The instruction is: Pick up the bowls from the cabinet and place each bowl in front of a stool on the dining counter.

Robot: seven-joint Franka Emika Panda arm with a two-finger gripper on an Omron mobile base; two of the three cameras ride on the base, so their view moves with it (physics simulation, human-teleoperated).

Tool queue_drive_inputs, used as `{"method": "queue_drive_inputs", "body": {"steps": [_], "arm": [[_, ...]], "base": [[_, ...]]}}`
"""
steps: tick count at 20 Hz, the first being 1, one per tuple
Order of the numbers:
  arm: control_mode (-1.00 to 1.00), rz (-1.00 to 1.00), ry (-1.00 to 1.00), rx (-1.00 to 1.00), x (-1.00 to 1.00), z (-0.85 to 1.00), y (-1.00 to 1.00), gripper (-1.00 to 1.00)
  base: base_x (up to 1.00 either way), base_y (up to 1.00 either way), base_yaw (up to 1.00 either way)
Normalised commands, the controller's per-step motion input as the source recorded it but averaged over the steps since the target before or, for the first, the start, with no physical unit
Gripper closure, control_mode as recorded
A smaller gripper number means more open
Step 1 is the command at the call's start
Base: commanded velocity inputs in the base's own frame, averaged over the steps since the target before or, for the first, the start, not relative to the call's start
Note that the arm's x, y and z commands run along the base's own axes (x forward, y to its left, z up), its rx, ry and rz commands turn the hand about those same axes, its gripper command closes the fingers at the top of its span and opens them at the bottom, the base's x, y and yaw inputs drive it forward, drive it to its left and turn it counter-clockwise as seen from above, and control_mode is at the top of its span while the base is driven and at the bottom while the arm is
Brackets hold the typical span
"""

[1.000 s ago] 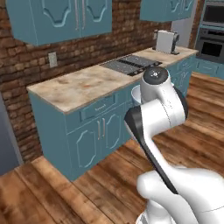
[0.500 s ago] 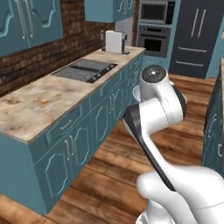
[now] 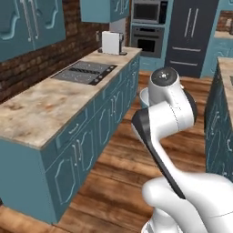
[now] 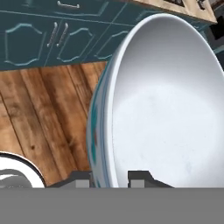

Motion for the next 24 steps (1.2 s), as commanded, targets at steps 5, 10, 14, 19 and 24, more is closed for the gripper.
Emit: {"method": "queue_drive_inputs", "body": {"steps": [5, 10, 14, 19, 24], "arm": [[1.0, 0.0, 0.0, 0.0, 0.0, 0.0, 0.0, 1.0], [1.0, 0.0, 0.0, 0.0, 0.0, 0.0, 0.0, 1.0], [1.0, 0.0, 0.0, 0.0, 0.0, 0.0, 0.0, 1.0], [1.0, 0.0, 0.0, 0.0, 0.0, 0.0, 0.0, 1.0], [1.0, 0.0, 0.0, 0.0, 0.0, 0.0, 0.0, 1.0]], "base": [[0.35, 0.71, -0.47], [0.77, 0.46, -0.6], [0.98, 0.22, -0.43], [1.0, -0.17, -0.03], [1.0, 0.0, 0.0]]}}
